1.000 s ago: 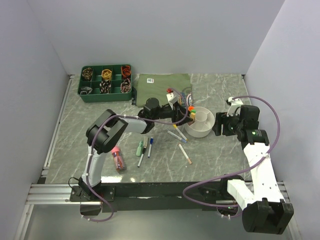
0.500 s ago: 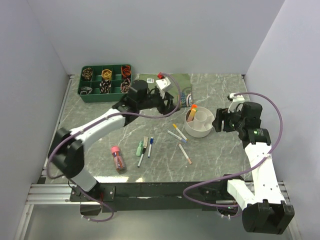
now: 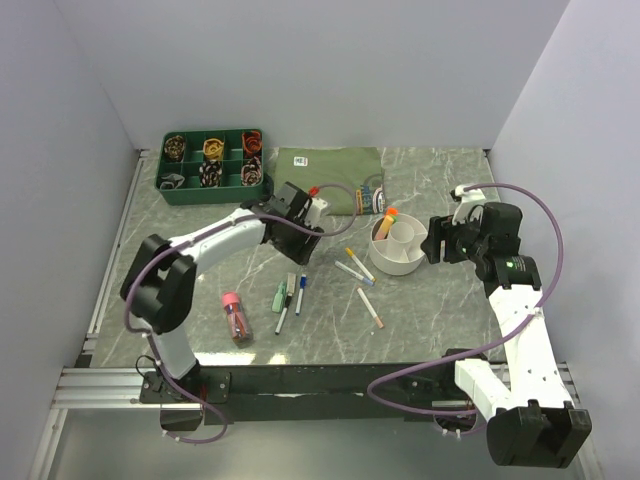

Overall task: Sort the stationery into containers
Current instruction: Pick up the pen from the center of the board.

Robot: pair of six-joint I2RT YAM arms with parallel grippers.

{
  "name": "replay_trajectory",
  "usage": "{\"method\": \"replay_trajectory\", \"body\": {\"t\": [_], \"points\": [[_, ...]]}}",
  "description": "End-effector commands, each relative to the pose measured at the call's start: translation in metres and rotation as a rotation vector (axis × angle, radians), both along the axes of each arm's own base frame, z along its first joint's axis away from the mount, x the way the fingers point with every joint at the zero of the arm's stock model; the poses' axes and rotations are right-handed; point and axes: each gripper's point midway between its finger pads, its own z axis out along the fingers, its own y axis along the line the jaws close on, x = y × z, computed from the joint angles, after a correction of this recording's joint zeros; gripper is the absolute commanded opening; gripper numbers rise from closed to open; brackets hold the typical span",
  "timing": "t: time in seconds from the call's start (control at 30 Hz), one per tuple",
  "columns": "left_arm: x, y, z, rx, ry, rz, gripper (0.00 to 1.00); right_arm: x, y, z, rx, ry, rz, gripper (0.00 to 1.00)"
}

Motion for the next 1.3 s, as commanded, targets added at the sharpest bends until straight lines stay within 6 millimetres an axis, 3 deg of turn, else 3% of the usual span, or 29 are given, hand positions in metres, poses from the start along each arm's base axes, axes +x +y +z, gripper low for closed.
{"method": "replay_trajectory", "body": {"t": [0.0, 0.07, 0.33, 0.53, 0.73, 1.07, 1.27], "points": [[0.003, 0.009, -0.004, 0.037, 0.069, 0.132, 0.59, 0.010, 0.005, 0.027, 0.020, -0.080, 0.009, 0.75], [0.007, 0.008, -0.013, 0.041, 0.110, 0.157, 0.55, 0.009, 0.004, 0.026, 0.018, -0.083, 0.001, 0.76], [0.007, -0.004, -0.031, 0.023, 0.202, 0.152, 0.55, -0.006, 0.003, 0.013, 0.022, -0.064, -0.021, 0.76], [-0.008, 0.020, -0.039, 0.090, 0.205, 0.194, 0.56, -0.009, 0.002, 0.008, 0.014, -0.057, -0.023, 0.76], [-0.022, 0.030, -0.049, 0.109, 0.229, 0.194, 0.56, -0.005, 0.004, 0.006, 0.029, -0.057, -0.013, 0.76], [-0.029, 0.017, -0.063, 0.089, 0.304, 0.153, 0.46, -0.003, 0.003, 0.008, 0.020, -0.061, -0.012, 0.76], [-0.036, 0.015, -0.070, 0.124, 0.290, 0.137, 0.46, -0.008, 0.003, 0.002, 0.021, -0.050, -0.014, 0.76]]}}
